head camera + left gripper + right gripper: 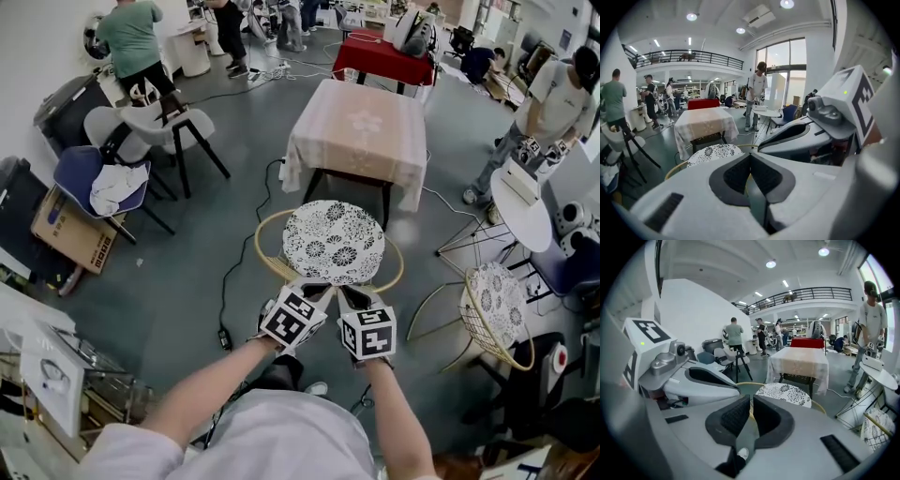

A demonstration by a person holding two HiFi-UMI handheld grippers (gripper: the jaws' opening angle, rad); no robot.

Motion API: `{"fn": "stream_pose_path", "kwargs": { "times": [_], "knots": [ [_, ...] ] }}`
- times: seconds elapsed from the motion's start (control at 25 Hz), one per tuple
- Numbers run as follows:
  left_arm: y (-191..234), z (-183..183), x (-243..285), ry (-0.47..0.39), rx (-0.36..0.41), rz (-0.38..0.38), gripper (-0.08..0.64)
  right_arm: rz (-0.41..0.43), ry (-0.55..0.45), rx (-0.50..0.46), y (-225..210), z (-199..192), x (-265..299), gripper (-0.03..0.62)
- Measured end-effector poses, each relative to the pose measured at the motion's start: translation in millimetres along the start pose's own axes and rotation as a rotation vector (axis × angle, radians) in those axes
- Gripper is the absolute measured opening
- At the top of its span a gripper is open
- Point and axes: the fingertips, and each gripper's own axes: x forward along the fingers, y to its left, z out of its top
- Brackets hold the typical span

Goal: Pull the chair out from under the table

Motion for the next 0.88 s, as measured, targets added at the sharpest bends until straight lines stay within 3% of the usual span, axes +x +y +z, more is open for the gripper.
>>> {"fn": "stream_pose_path", "kwargs": {
  "times": [0.36, 0.68, 0.88],
  "knots": [
    [-9, 6, -28, -0.067, -0.18, 0.111, 0.006, -0.016, -0.098, 0.079, 10, 10, -31, 0.003],
    [-25, 14, -35, -0.099, -0.164, 0.148, 0.005, -0.027, -0.14, 0.096, 15, 10, -47, 0.002],
    [-25, 13, -36, -0.098, -0.192, 0.151, 0.005, -0.034, -0.137, 0.086, 12, 8, -51, 0.002]
  ]
}}
